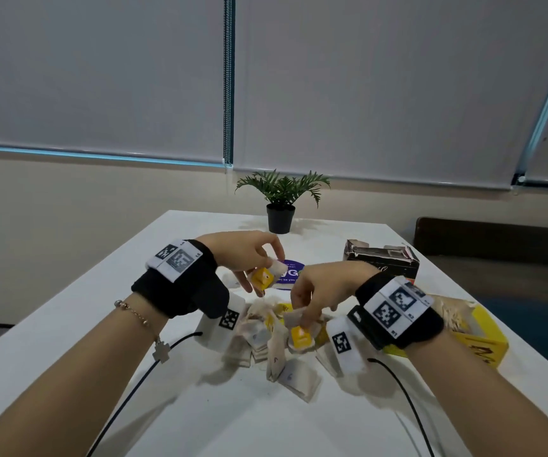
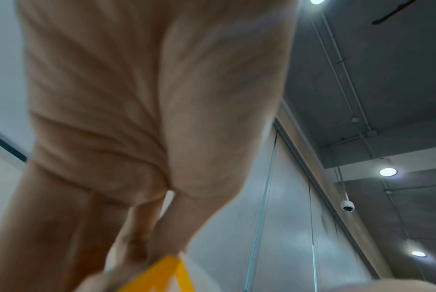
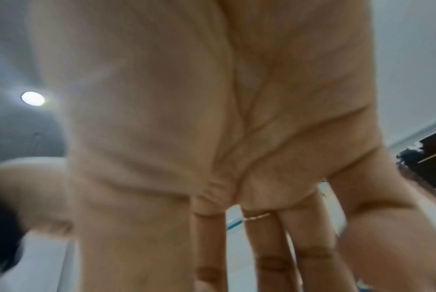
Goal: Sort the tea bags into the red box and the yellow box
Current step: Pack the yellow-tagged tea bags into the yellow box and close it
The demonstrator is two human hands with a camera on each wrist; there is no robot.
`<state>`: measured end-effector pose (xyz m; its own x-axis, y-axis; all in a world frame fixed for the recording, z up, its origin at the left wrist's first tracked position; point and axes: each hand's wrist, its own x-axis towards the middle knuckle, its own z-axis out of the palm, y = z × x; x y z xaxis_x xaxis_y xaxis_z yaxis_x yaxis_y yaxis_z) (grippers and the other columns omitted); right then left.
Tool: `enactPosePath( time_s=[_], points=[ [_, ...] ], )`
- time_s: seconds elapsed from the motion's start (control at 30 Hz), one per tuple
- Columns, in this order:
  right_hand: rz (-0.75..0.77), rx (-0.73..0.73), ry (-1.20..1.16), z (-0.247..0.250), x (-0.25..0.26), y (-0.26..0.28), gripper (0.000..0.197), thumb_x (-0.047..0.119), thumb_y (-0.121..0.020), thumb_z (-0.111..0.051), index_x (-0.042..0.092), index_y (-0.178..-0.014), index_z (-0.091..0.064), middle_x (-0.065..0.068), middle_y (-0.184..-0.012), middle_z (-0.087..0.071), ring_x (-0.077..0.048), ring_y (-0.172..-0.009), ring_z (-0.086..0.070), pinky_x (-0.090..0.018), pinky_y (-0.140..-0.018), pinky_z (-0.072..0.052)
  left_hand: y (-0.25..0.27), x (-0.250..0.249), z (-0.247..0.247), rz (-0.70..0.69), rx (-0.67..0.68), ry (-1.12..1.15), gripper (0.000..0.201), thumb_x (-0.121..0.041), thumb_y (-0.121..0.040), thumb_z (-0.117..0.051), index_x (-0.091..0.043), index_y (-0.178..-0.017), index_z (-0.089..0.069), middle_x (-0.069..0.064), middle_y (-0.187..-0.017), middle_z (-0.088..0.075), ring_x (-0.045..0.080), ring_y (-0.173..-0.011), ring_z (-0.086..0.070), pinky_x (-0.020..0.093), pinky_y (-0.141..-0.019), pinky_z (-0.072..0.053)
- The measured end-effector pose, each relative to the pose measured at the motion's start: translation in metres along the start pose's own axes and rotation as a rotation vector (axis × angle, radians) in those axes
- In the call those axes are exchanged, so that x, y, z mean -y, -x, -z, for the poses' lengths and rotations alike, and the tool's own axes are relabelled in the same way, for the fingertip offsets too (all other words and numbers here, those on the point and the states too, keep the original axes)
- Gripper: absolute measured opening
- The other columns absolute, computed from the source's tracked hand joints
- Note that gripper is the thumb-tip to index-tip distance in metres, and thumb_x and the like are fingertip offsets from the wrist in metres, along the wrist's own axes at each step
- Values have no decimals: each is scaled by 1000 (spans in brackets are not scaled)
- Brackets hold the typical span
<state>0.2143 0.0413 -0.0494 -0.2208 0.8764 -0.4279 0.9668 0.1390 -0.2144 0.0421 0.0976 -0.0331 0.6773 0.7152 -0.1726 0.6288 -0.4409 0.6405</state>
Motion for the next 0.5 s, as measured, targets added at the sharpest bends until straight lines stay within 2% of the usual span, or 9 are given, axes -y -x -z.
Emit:
enactPosePath(
  time_s=[0.07, 0.13, 0.2, 0.27, 0.33, 0.43, 0.5],
  points=[
    [24, -65, -134, 8, -7, 7, 12, 23, -83, -74, 24, -76, -65, 2, -82, -67, -9, -76, -61, -21, -62, -49, 2, 1, -1, -9, -23, 57, 20, -12, -104, -34, -18, -122, -41, 12, -108, -65, 28, -77, -72, 33, -66, -59],
    [80, -147, -296, 15, -15, 14, 8, 17, -86, -71, 17, -81, -65, 0, -79, -70, -12, -78, -65, -22, -65, -52, 2, 3, 1, -12, -47, 75, 21, -12, -104, -31, -18, -121, -42, 9, -99, -66, 24, -74, -71, 31, -65, -58],
    [133, -255, -483, 20, -21, 20, 3, 12, -89, -69, 11, -88, -65, -5, -79, -71, -13, -72, -66, -20, -63, -52, 2, 5, 4, -5, -67, 68, 23, -11, -104, -31, -17, -120, -46, 5, -93, -66, 21, -70, -69, 27, -61, -54],
    [169, -351, -707, 22, -23, 23, 10, 5, -90, -67, 4, -99, -64, -12, -79, -70, -15, -67, -66, -19, -60, -52, 0, 7, 5, 7, -86, 47, 22, -13, -104, -32, -17, -116, -50, 4, -89, -66, 18, -65, -68, 23, -57, -51],
    [191, -390, -913, 23, -22, 19, 17, 0, -91, -64, 3, -107, -63, -16, -86, -69, -17, -68, -66, -20, -61, -56, -4, 8, 3, 10, -126, 11, 21, -14, -103, -34, -19, -113, -52, 3, -83, -64, 14, -58, -64, 21, -53, -49],
    [230, -386, -1145, 18, -13, 11, 26, -3, -93, -58, 7, -116, -64, -17, -105, -69, -19, -81, -69, -23, -73, -60, -11, 9, 0, -6, -201, -16, 19, -17, -103, -36, -17, -113, -52, 4, -74, -59, 13, -53, -53, 21, -52, -46],
    [267, -369, -1292, 14, -6, 5, 29, -5, -93, -56, 6, -119, -63, -16, -110, -69, -21, -87, -72, -25, -78, -60, -14, 11, -1, -34, -238, 7, 17, -21, -102, -39, -15, -113, -52, 8, -72, -61, 14, -52, -48, 22, -51, -42]
  ],
)
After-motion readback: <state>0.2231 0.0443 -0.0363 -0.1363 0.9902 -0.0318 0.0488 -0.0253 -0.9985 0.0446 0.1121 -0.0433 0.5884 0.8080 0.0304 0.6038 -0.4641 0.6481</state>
